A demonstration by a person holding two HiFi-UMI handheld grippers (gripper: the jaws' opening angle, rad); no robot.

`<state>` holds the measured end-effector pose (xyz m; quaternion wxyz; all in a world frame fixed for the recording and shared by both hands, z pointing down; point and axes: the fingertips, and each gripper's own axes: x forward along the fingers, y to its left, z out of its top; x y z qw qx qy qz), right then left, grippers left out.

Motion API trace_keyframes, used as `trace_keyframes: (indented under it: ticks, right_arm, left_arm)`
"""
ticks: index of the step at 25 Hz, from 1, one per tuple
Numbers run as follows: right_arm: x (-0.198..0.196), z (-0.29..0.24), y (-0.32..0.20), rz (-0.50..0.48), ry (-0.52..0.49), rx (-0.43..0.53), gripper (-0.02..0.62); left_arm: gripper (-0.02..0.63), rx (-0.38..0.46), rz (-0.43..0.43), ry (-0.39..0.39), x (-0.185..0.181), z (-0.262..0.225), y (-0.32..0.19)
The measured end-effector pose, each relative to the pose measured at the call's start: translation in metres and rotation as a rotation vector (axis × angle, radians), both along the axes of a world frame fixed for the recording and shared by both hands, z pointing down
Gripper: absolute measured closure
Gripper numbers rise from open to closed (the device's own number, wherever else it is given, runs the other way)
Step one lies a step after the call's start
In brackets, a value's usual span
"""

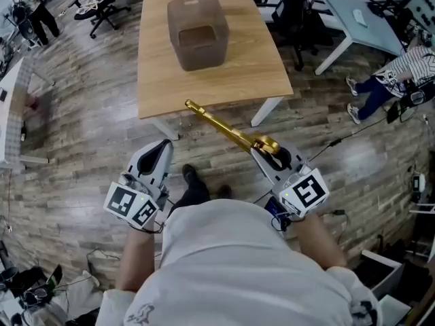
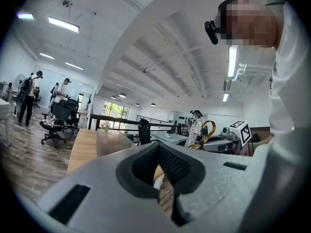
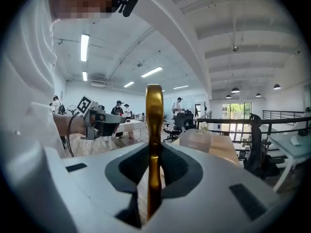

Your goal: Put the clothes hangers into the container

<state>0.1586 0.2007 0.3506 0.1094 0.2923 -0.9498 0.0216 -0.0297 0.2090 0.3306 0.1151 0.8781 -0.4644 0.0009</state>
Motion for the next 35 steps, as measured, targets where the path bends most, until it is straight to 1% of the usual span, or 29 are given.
trace_keyframes:
  ticks: [5,11,15,22,25,30,32,35]
  right_arm:
    - [-0.009,0.0,-0.008,0.01,0.007,-0.005,0.522]
    - [-0.023,0.004,-0.028,0.029,0.021,-0.019,0.523]
    - [-0.034,0.007,-0.05,0.048,0.026,-0.025,0.523]
    - [-0.069,0.006,-0.1,0.077,0.05,-0.032,0.523]
    - [-0.082,0.002,-0.121,0.1,0.04,-0.037,0.523]
    - [-0.097,0.0,-0.153,0.132,0.018,-0.059,0.523]
    - [-0.099,-0.001,-0.159,0.145,0.019,-0.06,0.523]
    - [-0.099,-0.001,-0.17,0.154,0.023,-0.062,0.523]
  left_arm:
    - [0.6,-0.011,0.013,0.007,-0.009,0.004,-0.008]
    - [0.6,-0.024,0.027,0.011,-0.024,0.011,-0.031]
    - [0.6,-0.027,0.04,0.015,-0.037,0.014,-0.053]
    - [0.6,-0.016,0.065,0.017,-0.076,0.009,-0.102]
    - [0.6,-0.012,0.086,0.017,-0.091,0.003,-0.12]
    - [0.6,0.003,0.123,-0.005,-0.103,0.001,-0.142]
    - [0.6,0.012,0.13,-0.017,-0.106,-0.002,-0.148]
    - [0.6,0.009,0.131,-0.013,-0.108,-0.004,-0.159]
